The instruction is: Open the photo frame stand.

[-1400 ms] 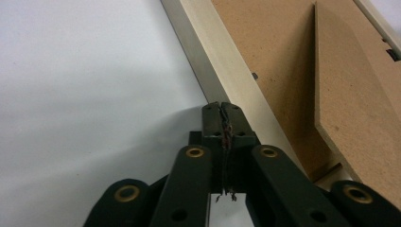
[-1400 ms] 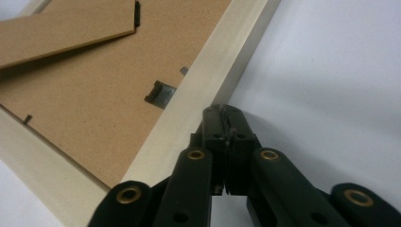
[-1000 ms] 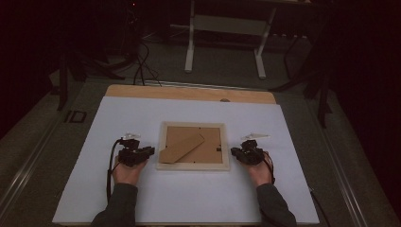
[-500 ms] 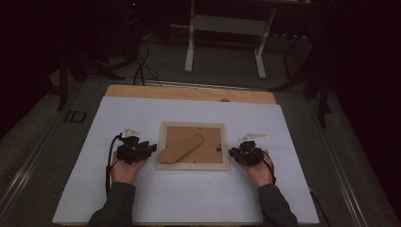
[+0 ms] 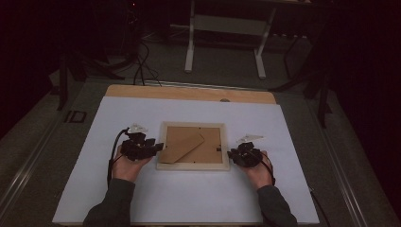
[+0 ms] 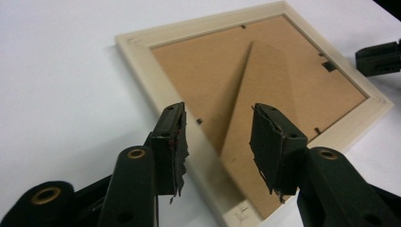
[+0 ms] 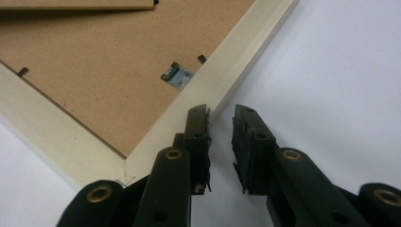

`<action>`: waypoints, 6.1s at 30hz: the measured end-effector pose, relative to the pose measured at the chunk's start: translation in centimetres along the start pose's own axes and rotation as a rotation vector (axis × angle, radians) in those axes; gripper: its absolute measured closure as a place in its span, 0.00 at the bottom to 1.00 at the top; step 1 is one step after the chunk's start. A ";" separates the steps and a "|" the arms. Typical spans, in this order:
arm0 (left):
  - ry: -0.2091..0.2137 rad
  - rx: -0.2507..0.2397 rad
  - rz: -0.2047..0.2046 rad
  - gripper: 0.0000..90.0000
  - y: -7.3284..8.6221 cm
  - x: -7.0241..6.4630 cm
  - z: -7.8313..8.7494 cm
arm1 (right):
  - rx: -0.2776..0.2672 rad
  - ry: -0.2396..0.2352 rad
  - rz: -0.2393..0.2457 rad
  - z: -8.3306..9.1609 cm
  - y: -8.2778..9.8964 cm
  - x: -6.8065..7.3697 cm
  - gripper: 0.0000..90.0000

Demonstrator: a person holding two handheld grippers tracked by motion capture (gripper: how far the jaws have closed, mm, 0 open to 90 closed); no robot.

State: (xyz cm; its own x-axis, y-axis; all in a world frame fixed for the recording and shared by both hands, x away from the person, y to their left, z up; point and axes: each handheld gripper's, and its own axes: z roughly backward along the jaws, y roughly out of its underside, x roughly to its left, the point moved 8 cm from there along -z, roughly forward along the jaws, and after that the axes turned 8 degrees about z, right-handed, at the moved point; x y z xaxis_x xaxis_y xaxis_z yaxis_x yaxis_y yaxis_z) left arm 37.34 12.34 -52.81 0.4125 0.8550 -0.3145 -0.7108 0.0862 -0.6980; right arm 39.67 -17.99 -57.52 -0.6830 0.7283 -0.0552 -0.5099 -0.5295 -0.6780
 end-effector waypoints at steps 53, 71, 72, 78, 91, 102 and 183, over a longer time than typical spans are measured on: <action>0.083 0.427 -0.243 0.34 -1.5 -4.4 -9.9 | -0.023 -0.028 -0.031 0.6 0.1 -0.2 0.74; 0.056 0.458 -0.295 0.41 -1.2 -4.6 -9.7 | -0.020 -0.034 -0.029 0.4 0.2 -0.2 0.73; 0.051 0.466 -0.302 0.41 -1.2 -4.6 -9.6 | -0.020 -0.035 -0.028 0.4 0.2 -0.2 0.73; 0.045 0.469 -0.305 0.41 -1.1 -4.7 -9.6 | -0.019 -0.036 -0.032 0.4 0.2 -0.3 0.72; 0.028 0.468 -0.329 0.43 -1.2 -4.8 -9.4 | -0.020 -0.038 -0.040 0.5 0.3 -0.4 0.72; 0.006 0.427 -0.362 0.43 -1.5 -5.1 -9.0 | -0.022 -0.039 -0.046 0.5 0.2 -0.5 0.71; -0.195 0.175 -0.607 0.43 -1.0 -7.6 -6.4 | 0.032 -0.272 -0.242 -1.4 -5.2 -3.2 0.60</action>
State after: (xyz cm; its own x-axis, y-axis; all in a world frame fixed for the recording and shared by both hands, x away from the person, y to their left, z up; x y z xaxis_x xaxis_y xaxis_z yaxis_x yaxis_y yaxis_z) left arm 38.55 2.47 -53.85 0.6702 0.7039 0.2353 -0.4735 0.6496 -0.5949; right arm 45.22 -16.92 -54.80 -0.6524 0.6942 0.3041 -0.6869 -0.3722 -0.6241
